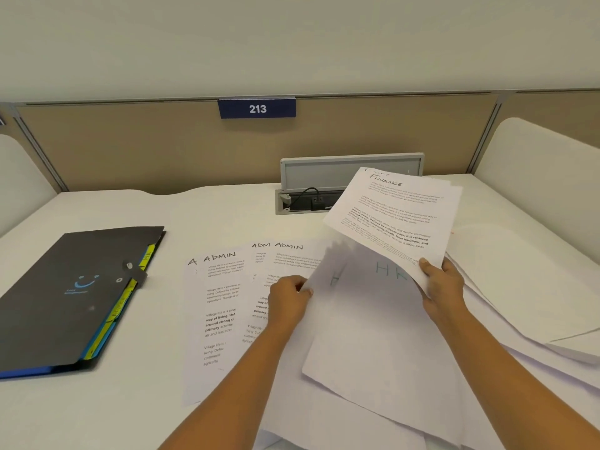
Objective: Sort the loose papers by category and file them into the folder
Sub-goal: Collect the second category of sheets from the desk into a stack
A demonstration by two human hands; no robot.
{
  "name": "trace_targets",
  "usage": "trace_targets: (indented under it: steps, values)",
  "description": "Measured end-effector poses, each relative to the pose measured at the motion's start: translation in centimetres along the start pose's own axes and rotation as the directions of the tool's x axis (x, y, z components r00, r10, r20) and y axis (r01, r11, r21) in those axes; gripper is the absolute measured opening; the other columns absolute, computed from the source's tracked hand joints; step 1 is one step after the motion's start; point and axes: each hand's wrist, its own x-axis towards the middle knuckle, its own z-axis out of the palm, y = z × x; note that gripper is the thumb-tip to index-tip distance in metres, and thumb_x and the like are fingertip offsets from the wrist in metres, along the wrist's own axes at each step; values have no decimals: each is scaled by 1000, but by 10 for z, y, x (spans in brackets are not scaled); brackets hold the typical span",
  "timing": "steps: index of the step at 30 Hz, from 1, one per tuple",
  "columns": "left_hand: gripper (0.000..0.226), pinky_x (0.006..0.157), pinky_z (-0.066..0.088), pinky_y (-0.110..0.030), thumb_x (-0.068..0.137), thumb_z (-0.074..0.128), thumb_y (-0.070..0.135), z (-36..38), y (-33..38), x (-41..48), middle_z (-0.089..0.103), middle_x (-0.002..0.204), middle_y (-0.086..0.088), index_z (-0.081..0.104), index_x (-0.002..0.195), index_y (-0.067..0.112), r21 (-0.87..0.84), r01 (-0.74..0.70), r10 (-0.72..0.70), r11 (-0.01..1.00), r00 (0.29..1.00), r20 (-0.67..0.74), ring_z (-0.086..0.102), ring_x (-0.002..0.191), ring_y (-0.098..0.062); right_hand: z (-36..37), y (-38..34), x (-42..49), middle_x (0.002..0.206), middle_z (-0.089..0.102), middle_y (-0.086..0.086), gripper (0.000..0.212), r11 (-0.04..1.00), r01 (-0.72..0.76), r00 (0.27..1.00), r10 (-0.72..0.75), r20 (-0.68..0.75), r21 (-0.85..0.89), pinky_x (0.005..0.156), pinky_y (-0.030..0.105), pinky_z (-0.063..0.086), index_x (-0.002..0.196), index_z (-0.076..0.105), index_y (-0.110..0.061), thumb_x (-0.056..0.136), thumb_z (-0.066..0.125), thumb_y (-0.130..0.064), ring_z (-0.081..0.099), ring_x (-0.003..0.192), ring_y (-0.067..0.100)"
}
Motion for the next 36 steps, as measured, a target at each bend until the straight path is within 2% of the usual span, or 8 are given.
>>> trace_targets:
  steps: [3, 6, 10, 13, 17, 27, 31, 36]
  values:
    - [17, 43, 26, -10, 85, 52, 2, 13, 8, -10, 47, 55, 6, 69, 83, 2, 69, -165, 164, 984, 986, 24, 37, 49, -4, -4, -3, 3, 129, 58, 7, 39, 1000, 7, 1000, -7, -11, 15, 79, 26, 50, 131, 50, -10, 93, 51, 0, 57, 105, 22]
    - [23, 47, 28, -8, 83, 52, -1, 21, 7, -14, 58, 70, 4, 71, 93, 7, 71, -193, 192, 979, 981, 22, 44, 57, -7, -5, -3, 6, 130, 57, 7, 40, 1000, 7, 1000, -7, -25, 19, 77, 24, 50, 132, 49, -10, 93, 51, -1, 57, 107, 22]
    - [13, 53, 36, -19, 73, 68, 5, 17, 2, -14, 53, 62, 10, 63, 70, 16, -58, -36, 36, 998, 999, -4, 50, 63, -15, -4, -3, 6, 126, 59, 5, 38, 1000, 5, 1000, -5, -20, 23, 62, 17, 55, 130, 50, -10, 93, 51, -1, 61, 94, 16]
    - [31, 50, 32, -22, 63, 80, 20, 4, -5, -9, 52, 60, 10, 49, 59, 21, -60, 112, -117, 992, 989, -88, 49, 58, -15, -1, -1, 5, 127, 58, 7, 38, 1000, 3, 1000, -3, -10, 17, 67, 20, 54, 130, 50, -10, 93, 50, 0, 60, 97, 19]
    - [41, 55, 28, -24, 74, 71, 44, -15, -22, 4, 47, 54, 1, 44, 55, 19, -243, 224, -266, 944, 952, -154, 42, 55, -20, 5, 2, 4, 123, 60, 7, 36, 1000, 7, 1000, -7, 11, 1, 64, 21, 54, 128, 51, -9, 93, 50, 0, 60, 94, 19]
    - [12, 70, 39, -28, 84, 64, 12, -62, -48, 18, 55, 71, -6, 60, 73, 12, -615, 220, -487, 757, 818, -307, 48, 74, -24, 21, 12, 1, 130, 57, 10, 36, 1000, 9, 997, -8, 75, -22, 67, 22, 51, 128, 50, -8, 93, 51, 0, 57, 112, 28]
    - [2, 73, 42, -29, 85, 62, 5, -72, -49, 16, 58, 83, -8, 63, 86, 6, -628, 188, -516, 755, 761, -392, 50, 77, -25, 25, 14, -1, 130, 56, 11, 30, 1000, 14, 994, -11, 112, -22, 85, 31, 49, 119, 51, -14, 92, 51, 1, 59, 102, 23]
    - [31, 77, 50, -32, 71, 70, -9, -81, -55, 16, 64, 93, -8, 65, 96, 8, -619, 174, -528, 765, 720, -450, 58, 80, -24, 26, 15, -3, 129, 57, 12, 38, 999, 28, 993, -22, 115, -46, 92, 36, 47, 129, 49, -6, 92, 51, 1, 57, 107, 26]
